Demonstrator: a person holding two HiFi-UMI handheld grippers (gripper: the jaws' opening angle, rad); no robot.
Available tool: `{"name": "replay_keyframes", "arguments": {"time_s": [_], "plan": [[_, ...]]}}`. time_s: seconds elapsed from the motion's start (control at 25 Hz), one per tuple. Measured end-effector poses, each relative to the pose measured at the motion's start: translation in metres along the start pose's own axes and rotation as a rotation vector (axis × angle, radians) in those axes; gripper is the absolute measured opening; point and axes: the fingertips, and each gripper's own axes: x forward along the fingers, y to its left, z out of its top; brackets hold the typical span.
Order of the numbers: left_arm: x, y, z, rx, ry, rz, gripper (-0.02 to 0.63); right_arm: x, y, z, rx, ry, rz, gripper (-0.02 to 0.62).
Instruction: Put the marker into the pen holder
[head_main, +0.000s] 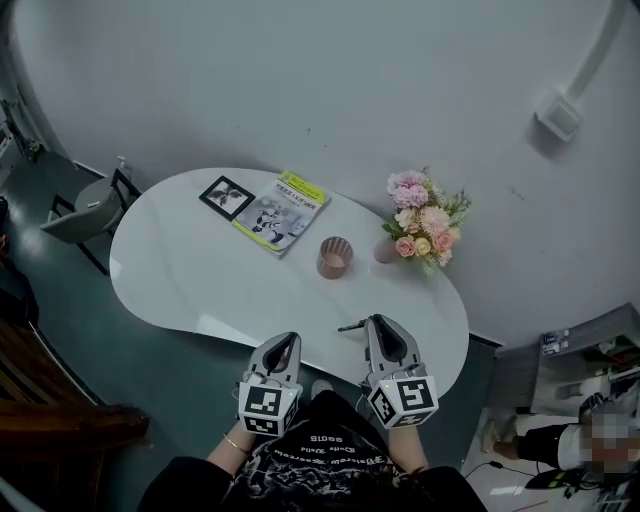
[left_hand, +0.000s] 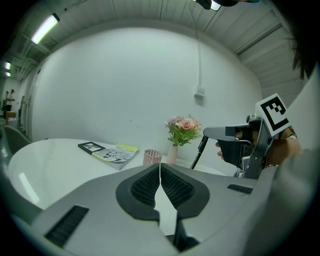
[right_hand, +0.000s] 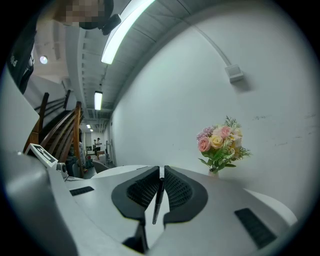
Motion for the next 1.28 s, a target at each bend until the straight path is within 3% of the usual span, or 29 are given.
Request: {"name": "replay_keyframes", "arguments": {"time_s": [0.4,1.28], "plan": [[0.008,0.019,0.019,-0.025,-0.013,0.06,0.026,0.035,-0.018,0.035,0.012,-0.052,0.009,0.054],[0.034,0.033,0.032,-0.059,-0.021,0.133,0.026,0.092,-0.044,0.065,-0.015,-0.116,0.061,0.054]]}}
